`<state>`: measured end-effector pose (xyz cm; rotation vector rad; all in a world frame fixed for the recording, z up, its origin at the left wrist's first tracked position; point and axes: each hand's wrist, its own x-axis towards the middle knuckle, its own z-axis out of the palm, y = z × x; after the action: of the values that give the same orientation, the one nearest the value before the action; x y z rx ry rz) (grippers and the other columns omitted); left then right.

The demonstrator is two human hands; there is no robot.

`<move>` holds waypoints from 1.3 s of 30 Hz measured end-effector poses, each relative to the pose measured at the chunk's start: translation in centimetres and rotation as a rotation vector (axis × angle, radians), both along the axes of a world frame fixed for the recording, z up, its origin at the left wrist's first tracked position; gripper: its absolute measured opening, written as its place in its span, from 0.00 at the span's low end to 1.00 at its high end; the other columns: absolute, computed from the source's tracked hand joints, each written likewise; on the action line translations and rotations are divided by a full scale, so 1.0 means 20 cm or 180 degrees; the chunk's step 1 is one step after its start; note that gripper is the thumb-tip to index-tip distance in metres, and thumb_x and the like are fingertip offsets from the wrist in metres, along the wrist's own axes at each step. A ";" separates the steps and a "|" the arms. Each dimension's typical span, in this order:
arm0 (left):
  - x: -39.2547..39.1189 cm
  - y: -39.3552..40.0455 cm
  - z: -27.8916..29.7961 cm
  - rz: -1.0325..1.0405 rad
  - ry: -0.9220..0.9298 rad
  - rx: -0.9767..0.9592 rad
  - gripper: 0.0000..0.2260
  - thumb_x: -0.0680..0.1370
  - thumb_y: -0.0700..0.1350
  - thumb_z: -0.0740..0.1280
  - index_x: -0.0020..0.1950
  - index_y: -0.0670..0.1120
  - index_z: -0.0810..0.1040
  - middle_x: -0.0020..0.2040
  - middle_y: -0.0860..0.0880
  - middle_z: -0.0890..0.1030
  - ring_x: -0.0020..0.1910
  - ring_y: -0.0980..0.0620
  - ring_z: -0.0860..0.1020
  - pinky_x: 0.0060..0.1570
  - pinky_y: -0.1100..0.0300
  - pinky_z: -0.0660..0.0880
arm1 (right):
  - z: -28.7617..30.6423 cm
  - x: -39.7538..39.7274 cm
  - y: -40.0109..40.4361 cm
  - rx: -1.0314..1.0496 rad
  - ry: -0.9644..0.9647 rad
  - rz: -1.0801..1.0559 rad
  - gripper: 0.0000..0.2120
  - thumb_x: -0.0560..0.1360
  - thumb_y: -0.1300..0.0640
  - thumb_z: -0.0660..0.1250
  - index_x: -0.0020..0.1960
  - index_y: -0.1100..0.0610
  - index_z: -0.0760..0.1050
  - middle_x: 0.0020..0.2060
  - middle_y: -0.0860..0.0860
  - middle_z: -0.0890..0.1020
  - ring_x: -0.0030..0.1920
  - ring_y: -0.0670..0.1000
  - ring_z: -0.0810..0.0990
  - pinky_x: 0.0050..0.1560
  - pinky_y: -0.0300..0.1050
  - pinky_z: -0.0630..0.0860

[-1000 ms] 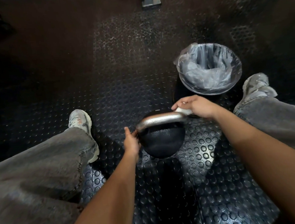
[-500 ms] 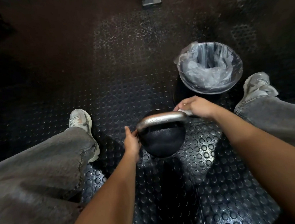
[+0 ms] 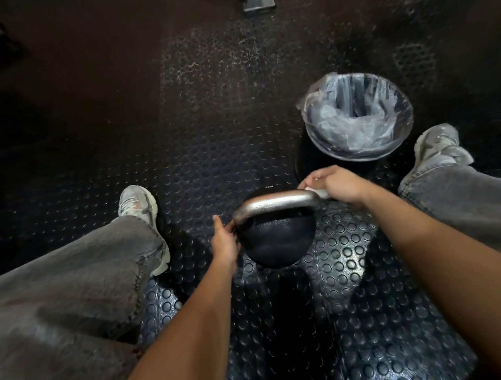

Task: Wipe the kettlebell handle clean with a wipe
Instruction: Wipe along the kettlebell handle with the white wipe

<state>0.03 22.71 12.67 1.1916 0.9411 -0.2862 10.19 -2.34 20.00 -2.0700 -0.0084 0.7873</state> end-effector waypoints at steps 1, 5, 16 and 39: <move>0.00 0.00 0.00 0.0005 0.0001 0.0008 0.32 0.83 0.65 0.47 0.71 0.43 0.74 0.69 0.42 0.77 0.68 0.45 0.75 0.73 0.50 0.66 | 0.05 0.02 0.00 0.0035 -0.0048 0.0192 0.12 0.83 0.55 0.63 0.53 0.51 0.85 0.52 0.49 0.86 0.51 0.50 0.81 0.53 0.42 0.71; 0.01 0.00 0.00 0.0031 0.0030 0.0022 0.31 0.83 0.64 0.47 0.70 0.43 0.75 0.68 0.42 0.77 0.68 0.46 0.75 0.72 0.52 0.67 | 0.09 0.02 -0.10 0.0679 -0.0201 0.0168 0.11 0.82 0.51 0.64 0.55 0.49 0.85 0.52 0.47 0.86 0.50 0.48 0.81 0.56 0.44 0.72; 0.00 0.00 0.02 0.0034 0.0053 0.0005 0.31 0.84 0.63 0.47 0.73 0.43 0.72 0.71 0.42 0.74 0.72 0.44 0.70 0.72 0.52 0.64 | -0.01 0.02 0.01 -0.0053 -0.0034 0.0178 0.12 0.83 0.51 0.62 0.52 0.47 0.85 0.50 0.48 0.86 0.51 0.48 0.81 0.52 0.42 0.72; -0.01 -0.01 0.04 0.0033 0.0042 0.0003 0.31 0.84 0.62 0.46 0.73 0.41 0.71 0.72 0.42 0.74 0.72 0.45 0.71 0.73 0.52 0.64 | -0.01 0.02 -0.14 0.1199 0.0186 -0.0116 0.10 0.82 0.56 0.64 0.56 0.54 0.84 0.56 0.55 0.85 0.53 0.55 0.80 0.58 0.50 0.72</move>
<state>-0.15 22.45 13.56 1.1865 0.9586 -0.2856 10.64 -5.10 19.72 -1.6865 -0.0803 0.7594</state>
